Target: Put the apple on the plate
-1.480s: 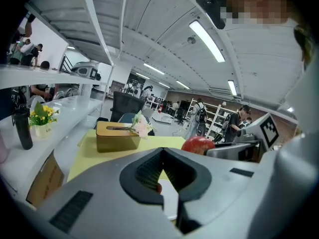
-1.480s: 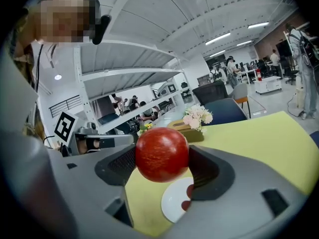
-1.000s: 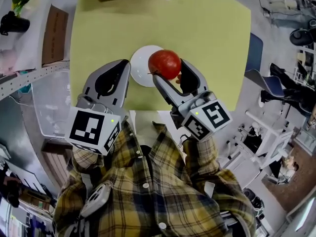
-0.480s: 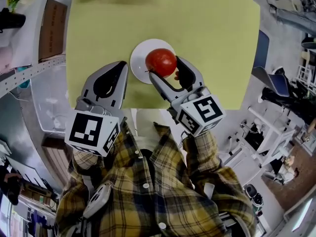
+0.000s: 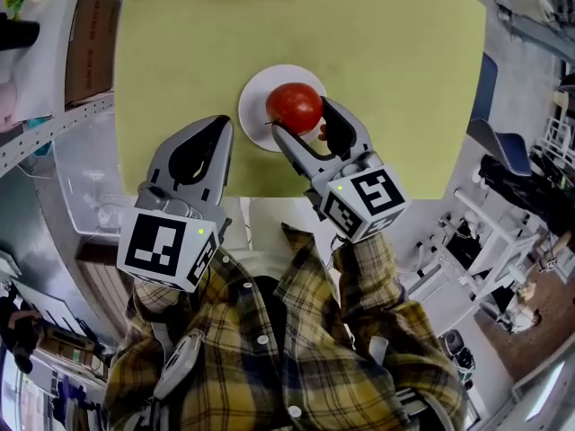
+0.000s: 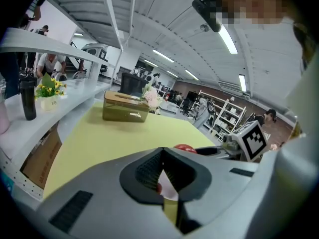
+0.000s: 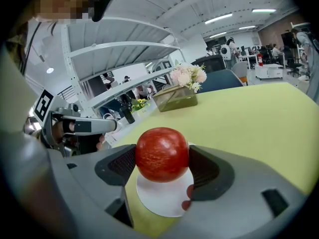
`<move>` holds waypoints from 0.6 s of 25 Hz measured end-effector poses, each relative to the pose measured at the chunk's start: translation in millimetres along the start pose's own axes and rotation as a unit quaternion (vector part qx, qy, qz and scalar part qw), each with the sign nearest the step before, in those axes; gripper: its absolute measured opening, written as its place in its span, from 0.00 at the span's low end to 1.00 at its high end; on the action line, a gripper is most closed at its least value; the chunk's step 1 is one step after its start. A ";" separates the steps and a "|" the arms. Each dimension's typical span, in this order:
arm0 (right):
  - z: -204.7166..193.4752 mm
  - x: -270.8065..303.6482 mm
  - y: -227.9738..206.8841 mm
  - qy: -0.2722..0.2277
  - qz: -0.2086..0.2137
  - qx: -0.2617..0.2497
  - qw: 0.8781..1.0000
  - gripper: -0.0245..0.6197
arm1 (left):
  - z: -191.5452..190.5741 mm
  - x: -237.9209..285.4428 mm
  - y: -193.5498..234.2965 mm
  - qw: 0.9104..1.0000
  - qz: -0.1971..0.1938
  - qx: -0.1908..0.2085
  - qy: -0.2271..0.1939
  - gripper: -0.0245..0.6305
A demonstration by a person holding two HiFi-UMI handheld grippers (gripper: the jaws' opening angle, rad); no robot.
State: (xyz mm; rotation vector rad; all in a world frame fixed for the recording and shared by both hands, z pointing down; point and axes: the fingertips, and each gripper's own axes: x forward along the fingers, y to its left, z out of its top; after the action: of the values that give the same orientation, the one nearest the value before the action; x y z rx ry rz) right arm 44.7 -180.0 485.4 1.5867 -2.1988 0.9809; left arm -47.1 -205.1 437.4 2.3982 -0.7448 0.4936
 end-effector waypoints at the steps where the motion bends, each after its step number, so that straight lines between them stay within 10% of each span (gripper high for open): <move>1: -1.8 2.8 -0.8 0.001 -0.001 0.000 1.000 0.55 | -1.6 1.0 1.8 1.000 0.000 -0.001 0.001 0.05; 15: -15.7 16.2 -4.7 0.016 0.004 -0.012 1.000 0.55 | -6.0 7.9 1.9 1.000 -0.005 -0.008 0.007 0.05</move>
State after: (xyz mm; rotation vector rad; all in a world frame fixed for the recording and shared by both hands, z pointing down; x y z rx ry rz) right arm 40.2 -182.5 507.9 1.5429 -2.1885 0.9718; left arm -43.2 -205.8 446.6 2.3792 -0.7269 0.4982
